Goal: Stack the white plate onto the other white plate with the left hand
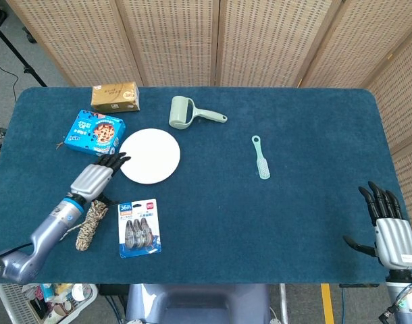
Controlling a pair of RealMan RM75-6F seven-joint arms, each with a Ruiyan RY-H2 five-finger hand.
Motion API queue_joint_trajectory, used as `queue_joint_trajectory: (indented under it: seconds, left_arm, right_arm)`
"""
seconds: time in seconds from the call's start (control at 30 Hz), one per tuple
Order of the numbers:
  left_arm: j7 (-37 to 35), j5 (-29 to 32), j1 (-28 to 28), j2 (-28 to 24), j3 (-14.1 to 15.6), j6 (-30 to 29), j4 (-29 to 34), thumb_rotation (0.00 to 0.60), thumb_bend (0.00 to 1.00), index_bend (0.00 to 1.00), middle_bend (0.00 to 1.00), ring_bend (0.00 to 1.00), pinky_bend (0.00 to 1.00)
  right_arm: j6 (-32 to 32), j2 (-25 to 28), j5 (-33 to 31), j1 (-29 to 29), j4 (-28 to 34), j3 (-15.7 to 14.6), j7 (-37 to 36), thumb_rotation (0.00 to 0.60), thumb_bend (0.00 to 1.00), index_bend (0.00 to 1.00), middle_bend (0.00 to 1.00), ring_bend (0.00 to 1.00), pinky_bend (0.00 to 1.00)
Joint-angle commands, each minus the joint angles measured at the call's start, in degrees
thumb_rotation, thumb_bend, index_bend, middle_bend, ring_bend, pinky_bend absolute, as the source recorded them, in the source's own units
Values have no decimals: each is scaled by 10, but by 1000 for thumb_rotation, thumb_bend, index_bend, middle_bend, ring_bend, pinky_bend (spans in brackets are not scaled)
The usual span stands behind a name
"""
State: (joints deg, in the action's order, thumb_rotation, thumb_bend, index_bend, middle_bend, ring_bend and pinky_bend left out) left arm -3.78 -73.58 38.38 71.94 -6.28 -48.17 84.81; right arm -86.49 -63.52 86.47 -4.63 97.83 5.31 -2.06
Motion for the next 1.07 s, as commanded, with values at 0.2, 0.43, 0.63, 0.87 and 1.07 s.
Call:
queue_joint_trajectory:
  seconds: [0.2,0.43,0.63,0.87,1.07]
  left_arm:
    - [-22,-50,-99,-103,45,-123,66,600,14,0,0,0,0]
    - [-20,-45,-163,-148,78,-172,84,600,14,0,0,0,0]
    - [-49,-48,-229,-157,96,-245,86,600,14,0,0,0,0]
    - [-50,-53,-274,-128,86,-320,53,600,14,0,0,0,0]
    - [-66,-66,-282,-117,79,-332,32,600,14,0,0,0,0]
  right_arm:
    - [-15,6,24,5,11,-7,-4,600,0,0,0,0,0]
    - [-22,9,33,8,16,-11,-6,600,0,0,0,0,0]
    - [-34,12,43,13,20,-13,-4,600,0,0,0,0,0]
    - [-33,14,38,14,17,-12,-6,600,0,0,0,0,0]
    - [-36,14,38,15,20,-11,-3,600,0,0,0,0,0]
